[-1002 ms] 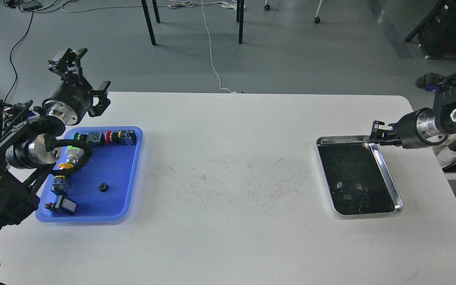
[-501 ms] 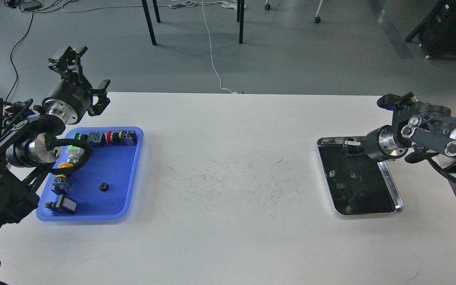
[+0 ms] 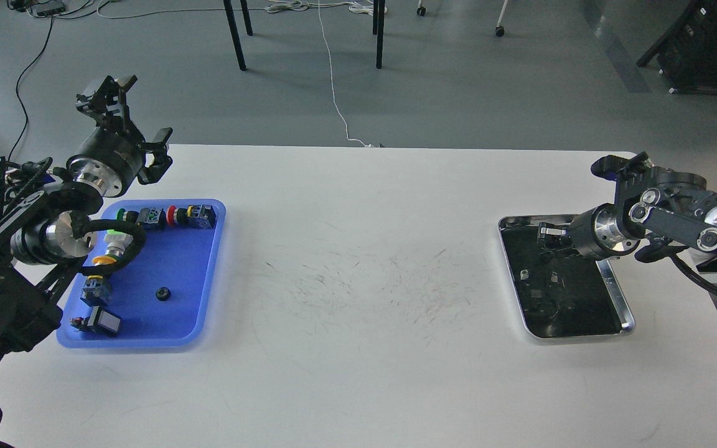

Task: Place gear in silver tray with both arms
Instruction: 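Lower the gear into the silver tray and open the right gripper, then withdraw the right arm away from the silver tray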

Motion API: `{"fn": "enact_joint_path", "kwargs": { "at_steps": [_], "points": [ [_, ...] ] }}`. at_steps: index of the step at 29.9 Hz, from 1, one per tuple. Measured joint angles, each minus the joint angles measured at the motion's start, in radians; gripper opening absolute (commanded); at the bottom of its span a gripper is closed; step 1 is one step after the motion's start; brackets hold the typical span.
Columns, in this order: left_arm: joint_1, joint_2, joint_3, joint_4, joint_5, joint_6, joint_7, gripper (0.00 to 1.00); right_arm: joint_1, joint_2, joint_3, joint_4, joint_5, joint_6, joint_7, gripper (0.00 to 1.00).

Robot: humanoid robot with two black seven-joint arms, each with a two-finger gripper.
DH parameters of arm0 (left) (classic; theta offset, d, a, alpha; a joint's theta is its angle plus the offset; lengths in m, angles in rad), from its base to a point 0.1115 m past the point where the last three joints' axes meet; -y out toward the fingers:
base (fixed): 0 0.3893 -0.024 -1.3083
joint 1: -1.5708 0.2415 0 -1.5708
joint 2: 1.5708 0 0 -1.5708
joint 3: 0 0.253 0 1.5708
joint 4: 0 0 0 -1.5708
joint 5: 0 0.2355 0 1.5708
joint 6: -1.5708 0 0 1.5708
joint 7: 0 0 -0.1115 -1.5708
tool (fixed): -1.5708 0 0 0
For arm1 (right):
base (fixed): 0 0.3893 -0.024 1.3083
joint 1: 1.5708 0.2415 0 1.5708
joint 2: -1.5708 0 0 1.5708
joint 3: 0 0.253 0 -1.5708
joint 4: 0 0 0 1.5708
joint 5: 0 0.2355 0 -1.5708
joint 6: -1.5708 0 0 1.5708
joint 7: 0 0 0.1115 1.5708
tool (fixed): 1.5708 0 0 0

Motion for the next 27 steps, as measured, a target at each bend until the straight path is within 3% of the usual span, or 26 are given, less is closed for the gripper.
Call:
{"fn": "enact_joint_path", "kwargs": {
  "at_steps": [2,5,14,21,27],
  "points": [
    [0.001,0.002,0.001,0.001,0.001,0.0,0.0,0.98,0.002,0.0,0.003,0.002,0.002,0.0,0.0,0.86],
    [0.001,0.005,0.001,0.001,0.002,0.0,0.0,0.98,0.005,-0.008,0.027,0.013,0.007,0.0,0.0,0.89],
    [-0.003,0.012,0.001,0.001,0.11,-0.004,0.011,0.98,-0.01,-0.155,0.411,0.105,0.048,0.0,-0.002,0.9],
    [-0.004,0.058,-0.001,-0.048,0.158,-0.005,0.018,0.98,-0.047,-0.241,0.694,0.092,0.401,0.0,0.005,0.9],
    [-0.009,0.148,0.0,-0.192,0.16,-0.006,0.057,0.98,-0.142,-0.28,0.8,-0.018,0.796,0.0,0.063,0.89]
  ]
}}
